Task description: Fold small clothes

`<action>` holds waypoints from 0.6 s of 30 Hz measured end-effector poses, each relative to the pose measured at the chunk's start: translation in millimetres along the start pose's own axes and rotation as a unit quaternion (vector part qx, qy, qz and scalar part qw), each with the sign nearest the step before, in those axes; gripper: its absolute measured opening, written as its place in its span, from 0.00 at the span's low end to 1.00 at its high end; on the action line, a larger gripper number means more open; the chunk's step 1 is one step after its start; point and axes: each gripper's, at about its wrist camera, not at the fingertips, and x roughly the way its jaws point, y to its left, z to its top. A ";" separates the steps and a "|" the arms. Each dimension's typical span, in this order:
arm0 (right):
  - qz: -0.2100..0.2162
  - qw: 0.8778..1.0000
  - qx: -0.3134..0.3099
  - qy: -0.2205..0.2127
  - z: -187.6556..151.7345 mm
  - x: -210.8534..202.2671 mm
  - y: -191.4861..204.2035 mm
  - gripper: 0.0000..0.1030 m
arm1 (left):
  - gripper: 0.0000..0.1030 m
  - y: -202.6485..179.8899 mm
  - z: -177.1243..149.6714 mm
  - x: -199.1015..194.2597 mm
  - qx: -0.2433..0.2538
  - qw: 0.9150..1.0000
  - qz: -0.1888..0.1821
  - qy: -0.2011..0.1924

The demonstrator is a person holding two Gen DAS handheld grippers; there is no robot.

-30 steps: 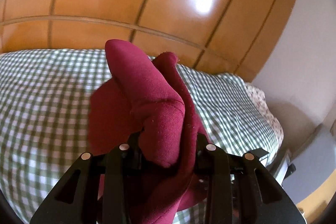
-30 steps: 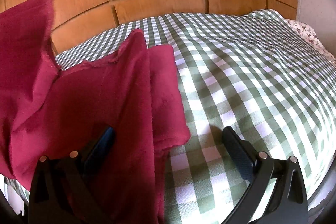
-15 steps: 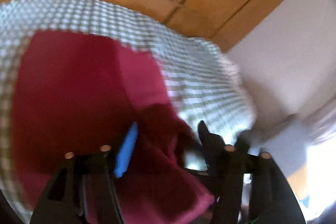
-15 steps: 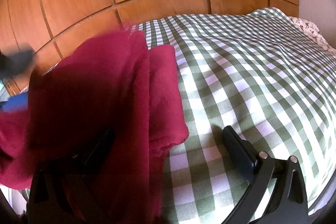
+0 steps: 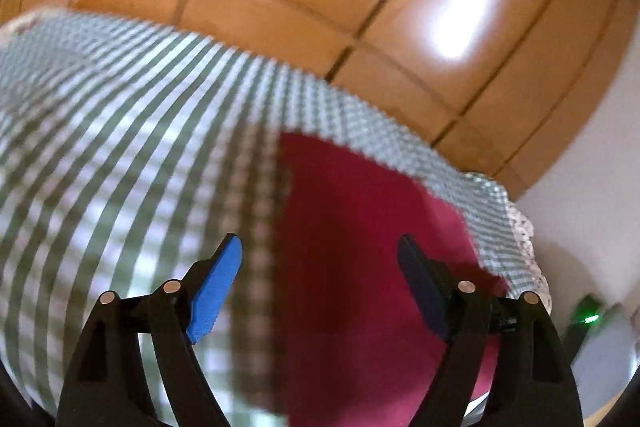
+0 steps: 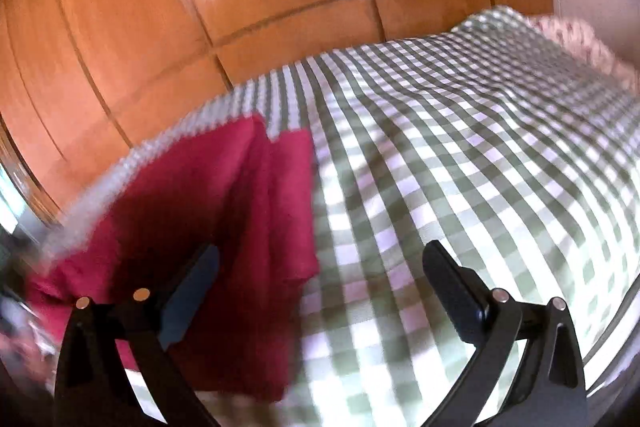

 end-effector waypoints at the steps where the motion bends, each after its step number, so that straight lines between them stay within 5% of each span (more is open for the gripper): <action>1: 0.024 1.000 0.017 0.003 2.7 -5.0 -1.6 0.87 | 0.77 1.9 -4.2 3.4 0.000 1.000 0.000 0.008; 3: 0.111 0.992 0.061 0.030 7.8 -8.4 -0.4 0.80 | 0.77 1.1 -13.4 13.4 0.018 0.999 0.005 0.027; 6: 0.239 0.959 0.113 0.102 6.5 11.8 12.2 0.79 | 0.77 -6.4 -24.5 11.0 0.047 0.999 0.004 0.021; 8: 0.276 0.940 0.138 0.144 1.3 32.5 21.7 0.78 | 0.78 -9.8 -25.1 13.8 0.058 0.998 -0.001 0.028; 9: 0.276 0.936 0.146 0.164 -1.1 42.9 25.5 0.73 | 0.78 -10.3 -27.0 14.0 0.059 0.998 -0.003 0.030; 12: 0.259 0.941 0.137 0.171 0.4 59.3 37.4 0.30 | 0.78 -11.2 -33.9 20.1 0.059 0.997 -0.017 0.047; 18: 0.232 0.964 0.071 0.108 27.2 29.2 39.9 0.25 | 0.78 -50.3 -44.2 21.6 0.149 0.987 -0.027 0.050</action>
